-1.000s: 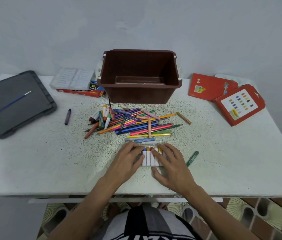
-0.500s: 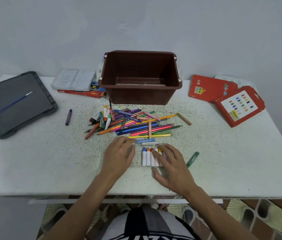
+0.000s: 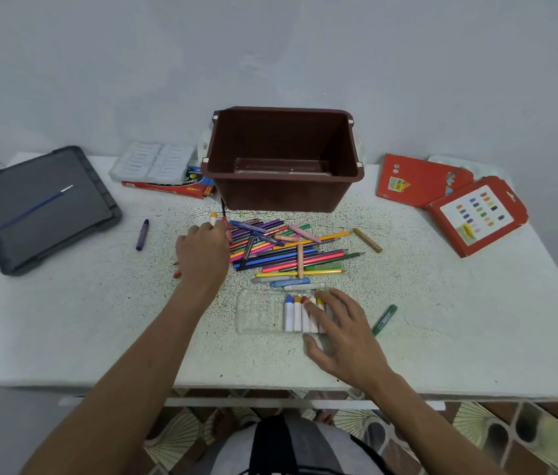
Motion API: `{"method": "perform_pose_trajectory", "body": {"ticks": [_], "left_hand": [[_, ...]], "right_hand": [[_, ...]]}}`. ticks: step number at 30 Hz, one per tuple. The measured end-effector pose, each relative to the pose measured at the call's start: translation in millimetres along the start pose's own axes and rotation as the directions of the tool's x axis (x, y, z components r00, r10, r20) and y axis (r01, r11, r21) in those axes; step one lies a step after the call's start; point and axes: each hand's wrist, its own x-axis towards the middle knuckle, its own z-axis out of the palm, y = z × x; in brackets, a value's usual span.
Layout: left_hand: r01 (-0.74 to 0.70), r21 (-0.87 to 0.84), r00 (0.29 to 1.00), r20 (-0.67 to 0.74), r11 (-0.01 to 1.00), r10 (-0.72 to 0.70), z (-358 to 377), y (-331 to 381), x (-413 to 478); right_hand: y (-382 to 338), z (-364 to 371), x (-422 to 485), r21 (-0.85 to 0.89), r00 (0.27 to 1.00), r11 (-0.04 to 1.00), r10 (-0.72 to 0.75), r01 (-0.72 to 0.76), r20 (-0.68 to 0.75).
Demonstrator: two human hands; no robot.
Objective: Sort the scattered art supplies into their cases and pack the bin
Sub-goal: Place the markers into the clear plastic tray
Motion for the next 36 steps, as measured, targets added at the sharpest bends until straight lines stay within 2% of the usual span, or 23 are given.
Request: {"method": "perform_pose_trajectory", "body": {"ticks": [5,16,20,22,24,26,28,32,34,36], "left_hand": [[0.015,0.087,0.995,0.093,0.996,-0.023,4,1,4],[0.005,0.177,0.998,0.058,0.984,-0.015,7,-5,2],[0.042,0.089,0.999,0.009,0.995,-0.043,10,-7,2],[0.081,-0.074,0.996,-0.017,0.994,-0.082,7,-7,0],[0.125,-0.311,0.989,-0.031,0.942,-0.141,0,-5,-3],[0.160,-0.553,0.984,0.028,0.818,-0.174,-10,-2,-9],[0.206,-0.712,0.978,0.138,0.672,-0.154,-18,1,-16],[0.289,-0.843,0.951,0.307,0.454,-0.035,-24,8,-31],[0.322,-0.856,0.929,0.367,0.405,0.037,-23,11,-37],[0.327,-0.856,0.909,0.400,0.400,0.113,-19,13,-44]], "right_hand": [[0,-1,0,-0.010,1.000,1.000,0.000,0.000,0.000],[0,-1,0,-0.009,1.000,1.000,0.003,-0.003,0.014],[0,-1,0,-0.006,1.000,1.000,0.001,-0.001,0.004],[0,-1,0,-0.007,1.000,1.000,0.004,-0.004,0.004],[1,-1,0,-0.012,1.000,1.000,0.001,-0.001,0.003],[0,0,0,-0.017,1.000,1.000,-0.003,0.003,0.003],[0,-1,0,-0.019,1.000,1.000,-0.003,0.003,0.004],[1,-1,1,-0.016,1.000,1.000,-0.004,0.004,0.001],[1,0,0,-0.012,1.000,1.000,-0.001,0.001,0.002],[1,0,0,-0.007,1.000,1.000,0.003,-0.003,0.007]]}}
